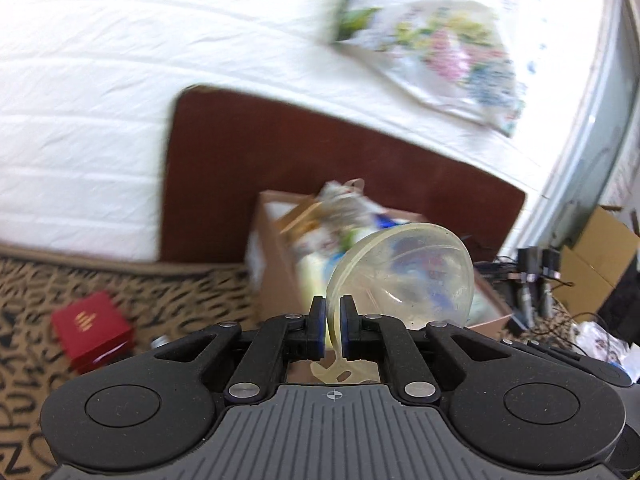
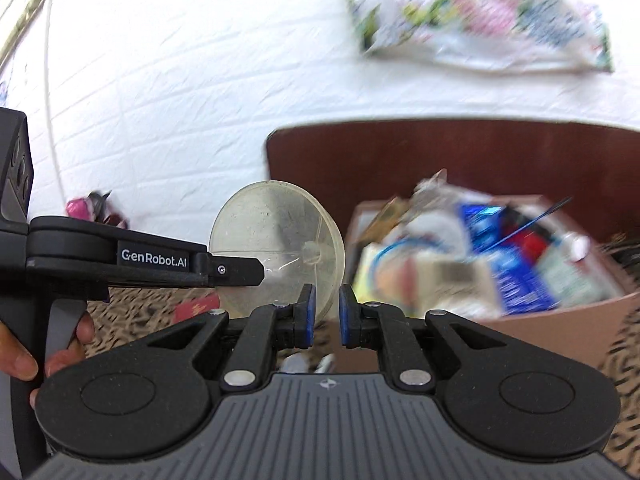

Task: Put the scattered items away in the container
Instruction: 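Carry the clear funnel over the cardboard box and release it inside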

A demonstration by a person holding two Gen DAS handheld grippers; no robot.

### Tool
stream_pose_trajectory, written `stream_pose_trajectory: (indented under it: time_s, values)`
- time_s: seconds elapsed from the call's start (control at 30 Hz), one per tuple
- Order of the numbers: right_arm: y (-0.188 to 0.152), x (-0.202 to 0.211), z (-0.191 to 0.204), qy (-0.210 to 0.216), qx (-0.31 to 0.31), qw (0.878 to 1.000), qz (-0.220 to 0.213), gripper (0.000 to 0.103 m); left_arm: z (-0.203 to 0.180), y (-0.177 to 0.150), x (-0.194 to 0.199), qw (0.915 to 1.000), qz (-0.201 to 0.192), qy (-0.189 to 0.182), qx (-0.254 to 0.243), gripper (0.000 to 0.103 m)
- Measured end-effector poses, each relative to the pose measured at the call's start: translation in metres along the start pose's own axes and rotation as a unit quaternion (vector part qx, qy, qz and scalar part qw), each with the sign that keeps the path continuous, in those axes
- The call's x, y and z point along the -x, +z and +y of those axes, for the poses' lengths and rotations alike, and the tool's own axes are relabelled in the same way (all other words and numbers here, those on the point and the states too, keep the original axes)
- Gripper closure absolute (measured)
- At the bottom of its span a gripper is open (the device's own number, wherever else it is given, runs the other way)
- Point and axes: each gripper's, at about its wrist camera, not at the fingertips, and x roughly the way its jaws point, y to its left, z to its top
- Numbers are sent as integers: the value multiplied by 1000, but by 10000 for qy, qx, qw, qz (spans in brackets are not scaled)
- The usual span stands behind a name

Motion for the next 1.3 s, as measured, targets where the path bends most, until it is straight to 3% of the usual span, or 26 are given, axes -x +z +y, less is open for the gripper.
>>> stream_pose_trajectory:
  time_s: [0.37,0.57,0.8,1.2,1.27,1.3]
  values:
    - [22,11,-89,-630,-369,9967,-360,89,-71,24,-73,9980,220,-538,-246,91]
    - [20,-16,-120,-802,-442,9956,-184,89,-75,28,-116,9976,366,-543,-241,89]
    - [19,-60,-149,-761,-698,9946,25,89,-66,35,-158,9977,475,-451,-155,77]
    - [24,-106,-164,-842,-678,9940,145,88,-61,42,-199,9977,634,-200,-132,77]
    - [23,-110,-165,-843,-688,9939,201,88,-58,41,-201,9972,713,-221,-9,71]
    - [22,-111,-166,-827,-692,9939,232,87,-57,39,-198,9973,685,-250,22,52]
